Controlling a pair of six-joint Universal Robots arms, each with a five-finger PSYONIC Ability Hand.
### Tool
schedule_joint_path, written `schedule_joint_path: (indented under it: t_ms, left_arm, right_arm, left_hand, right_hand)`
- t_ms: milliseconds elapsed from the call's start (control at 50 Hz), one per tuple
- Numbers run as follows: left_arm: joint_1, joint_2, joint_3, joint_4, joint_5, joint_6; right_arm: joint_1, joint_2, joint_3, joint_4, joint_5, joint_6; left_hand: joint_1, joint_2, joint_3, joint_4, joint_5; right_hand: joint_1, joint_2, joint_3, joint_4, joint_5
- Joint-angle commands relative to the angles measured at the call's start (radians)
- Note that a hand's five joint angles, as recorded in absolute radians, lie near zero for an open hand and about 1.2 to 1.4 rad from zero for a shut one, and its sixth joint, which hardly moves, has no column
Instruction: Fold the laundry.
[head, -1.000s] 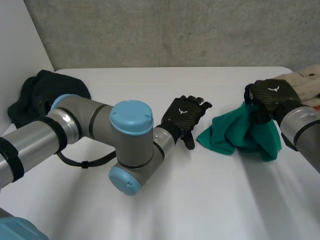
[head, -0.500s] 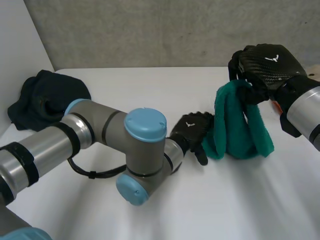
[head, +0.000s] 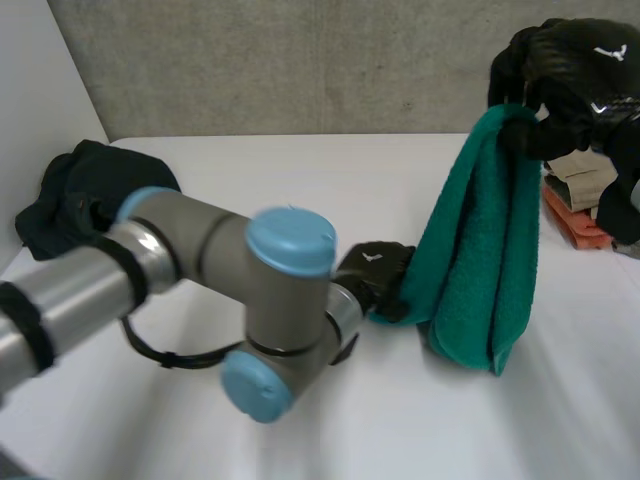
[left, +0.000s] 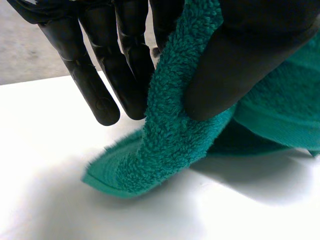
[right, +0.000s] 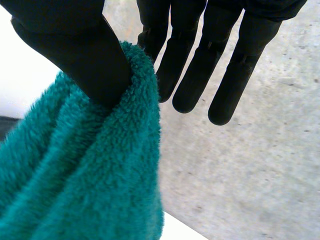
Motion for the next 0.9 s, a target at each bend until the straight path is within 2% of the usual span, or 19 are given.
schedule_joint_path:
  t_ms: [20, 100, 220, 300, 400, 440, 460, 480, 500, 520, 540, 640, 660, 680, 700, 760, 840, 900]
  left_arm:
    - [0.097, 0.325, -0.263, -0.036, 0.012, 0.119]
    - [0.129, 0.505, -0.410, -0.008, 0.048, 0.176]
    - [0.130, 0.616, -0.567, 0.027, 0.083, 0.205]
    - [0.123, 0.596, -0.630, 0.052, 0.058, 0.208]
    - [0.135, 0.496, -0.650, 0.088, -0.024, 0.220]
    - [0.141, 0.470, -0.647, 0.093, -0.046, 0.223]
    - [0.147, 0.446, -0.639, 0.095, -0.064, 0.226]
    - [0.155, 0.433, -0.633, 0.095, -0.075, 0.228]
    - [0.159, 0.426, -0.627, 0.095, -0.083, 0.226]
    - [0.166, 0.418, -0.622, 0.095, -0.090, 0.225]
    - [0.179, 0.410, -0.610, 0.093, -0.097, 0.223]
    - [0.196, 0.418, -0.599, 0.087, -0.087, 0.211]
    - [0.196, 0.422, -0.599, 0.085, -0.080, 0.208]
    - [0.195, 0.430, -0.602, 0.084, -0.060, 0.199]
    - [0.195, 0.433, -0.604, 0.082, -0.049, 0.194]
    - [0.201, 0.451, -0.605, 0.070, -0.017, 0.180]
    - [0.222, 0.505, -0.622, 0.021, -0.032, 0.160]
    - [0.244, 0.547, -0.642, -0.011, -0.049, 0.145]
  right_arm:
    - [-0.061, 0.133, -0.098, 0.012, -0.027, -0.163]
    - [-0.050, 0.265, -0.185, 0.045, -0.021, -0.286]
    - [0.027, 0.480, -0.303, 0.023, 0.002, -0.384]
    - [0.079, 0.629, -0.365, -0.119, 0.038, -0.387]
    - [0.157, 0.812, -0.386, -0.415, 0.084, -0.374]
    - [0.177, 0.860, -0.389, -0.486, 0.093, -0.375]
    - [0.185, 0.882, -0.392, -0.518, 0.099, -0.375]
    - [0.197, 0.920, -0.408, -0.562, 0.117, -0.381]
    - [0.203, 0.934, -0.420, -0.570, 0.131, -0.387]
    - [0.206, 0.943, -0.429, -0.564, 0.148, -0.393]
    - [0.208, 0.945, -0.447, -0.523, 0.189, -0.413]
    - [0.202, 0.855, -0.446, -0.355, 0.226, -0.415]
    - [0.197, 0.829, -0.440, -0.318, 0.226, -0.409]
    - [0.187, 0.775, -0.422, -0.246, 0.226, -0.394]
    - [0.180, 0.746, -0.412, -0.209, 0.225, -0.384]
    - [0.162, 0.634, -0.359, -0.074, 0.219, -0.354]
    - [0.130, 0.505, -0.269, 0.047, 0.196, -0.346]
    - [0.114, 0.442, -0.215, 0.106, 0.177, -0.361]
  left_hand:
    - [0.250, 0.203, 0.209, 0.199, 0.231]
    - [0.250, 0.203, 0.209, 0.199, 0.231]
    - [0.250, 0.203, 0.209, 0.199, 0.231]
    - [0.250, 0.203, 0.209, 0.199, 0.231]
    - [0.250, 0.203, 0.209, 0.199, 0.231]
    - [0.250, 0.203, 0.209, 0.199, 0.231]
    - [0.250, 0.203, 0.209, 0.199, 0.231]
    - [0.250, 0.203, 0.209, 0.199, 0.231]
    - [0.250, 0.203, 0.209, 0.199, 0.231]
    - [0.250, 0.203, 0.209, 0.199, 0.231]
    - [0.250, 0.203, 0.209, 0.199, 0.231]
    - [0.250, 0.203, 0.209, 0.199, 0.231]
    - [0.163, 0.116, 0.122, 0.112, 0.144]
    - [-0.201, -0.248, -0.242, -0.252, -0.220]
    - [-0.376, -0.423, -0.417, -0.427, -0.395]
    - [-0.735, -0.782, -0.776, -0.786, -0.754]
    - [-0.900, -0.947, -0.941, -0.951, -0.919]
    - [-0.915, -0.962, -0.956, -0.966, -0.934]
  right_hand:
    - [0.263, 0.208, 0.203, 0.196, 0.238]
    - [0.263, 0.208, 0.203, 0.196, 0.238]
    - [0.263, 0.208, 0.203, 0.196, 0.238]
    - [0.263, 0.208, 0.203, 0.196, 0.238]
    - [0.263, 0.208, 0.203, 0.196, 0.238]
    - [0.263, 0.208, 0.203, 0.196, 0.238]
    - [0.184, 0.129, 0.124, 0.117, 0.159]
    - [-0.392, -0.447, -0.452, -0.459, -0.417]
    - [-0.645, -0.700, -0.705, -0.712, -0.670]
    - [-0.796, -0.850, -0.856, -0.863, -0.820]
    - [-0.959, -1.013, -1.019, -1.026, -0.983]
    - [-0.959, -1.013, -1.019, -1.026, -0.983]
    - [-0.959, -1.013, -1.019, -1.026, -0.983]
    - [-0.959, -1.013, -1.019, -1.026, -0.983]
    - [-0.959, -1.013, -1.019, -1.026, -0.983]
    - [-0.959, -1.013, -1.019, -1.026, -0.983]
    - [-0.959, -1.013, -1.019, -1.026, -0.983]
    - [-0.959, -1.013, -1.019, -1.026, -0.983]
